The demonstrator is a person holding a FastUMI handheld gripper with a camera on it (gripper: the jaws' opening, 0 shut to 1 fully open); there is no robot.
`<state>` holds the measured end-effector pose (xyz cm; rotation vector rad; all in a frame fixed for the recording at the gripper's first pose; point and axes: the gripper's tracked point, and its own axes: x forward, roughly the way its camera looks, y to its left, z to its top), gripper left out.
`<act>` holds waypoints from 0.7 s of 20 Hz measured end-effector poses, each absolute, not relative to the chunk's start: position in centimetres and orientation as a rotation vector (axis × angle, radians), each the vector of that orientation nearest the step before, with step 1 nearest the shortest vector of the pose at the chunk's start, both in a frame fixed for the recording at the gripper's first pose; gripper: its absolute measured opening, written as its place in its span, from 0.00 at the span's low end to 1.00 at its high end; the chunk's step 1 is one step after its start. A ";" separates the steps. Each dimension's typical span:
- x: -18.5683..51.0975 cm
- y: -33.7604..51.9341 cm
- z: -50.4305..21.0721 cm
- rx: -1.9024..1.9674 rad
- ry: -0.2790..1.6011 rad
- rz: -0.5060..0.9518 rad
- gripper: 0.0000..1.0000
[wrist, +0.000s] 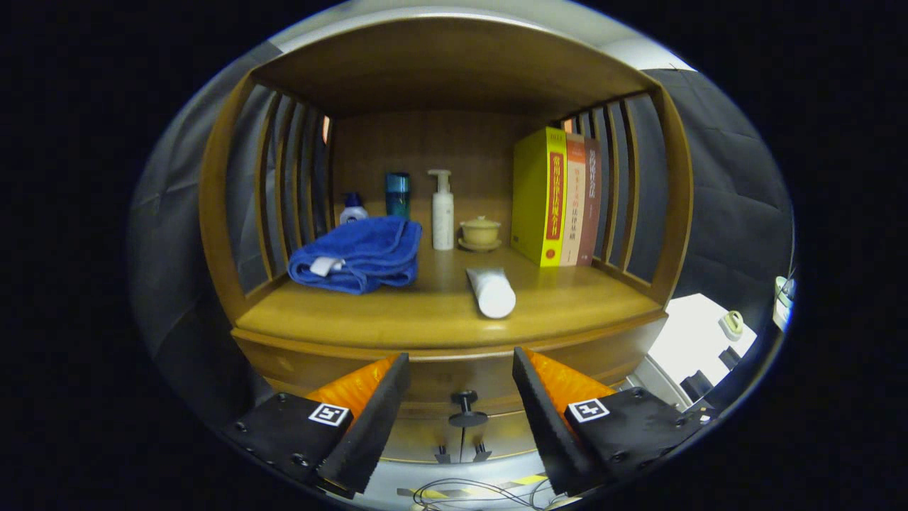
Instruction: Pull open the drawer, take out the items inside it, and place them on the countertop above the cabinet.
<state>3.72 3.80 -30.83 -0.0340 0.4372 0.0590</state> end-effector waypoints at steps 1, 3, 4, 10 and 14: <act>3.7 4.2 -28.8 -0.023 0.417 0.065 0.97; 3.5 4.7 -25.0 -0.009 0.384 0.080 0.96; 3.3 4.9 -23.3 -0.006 0.373 0.089 0.96; 2.8 5.6 -13.8 -0.014 0.290 0.121 0.96; 2.6 6.2 -10.3 -0.018 0.249 0.135 0.96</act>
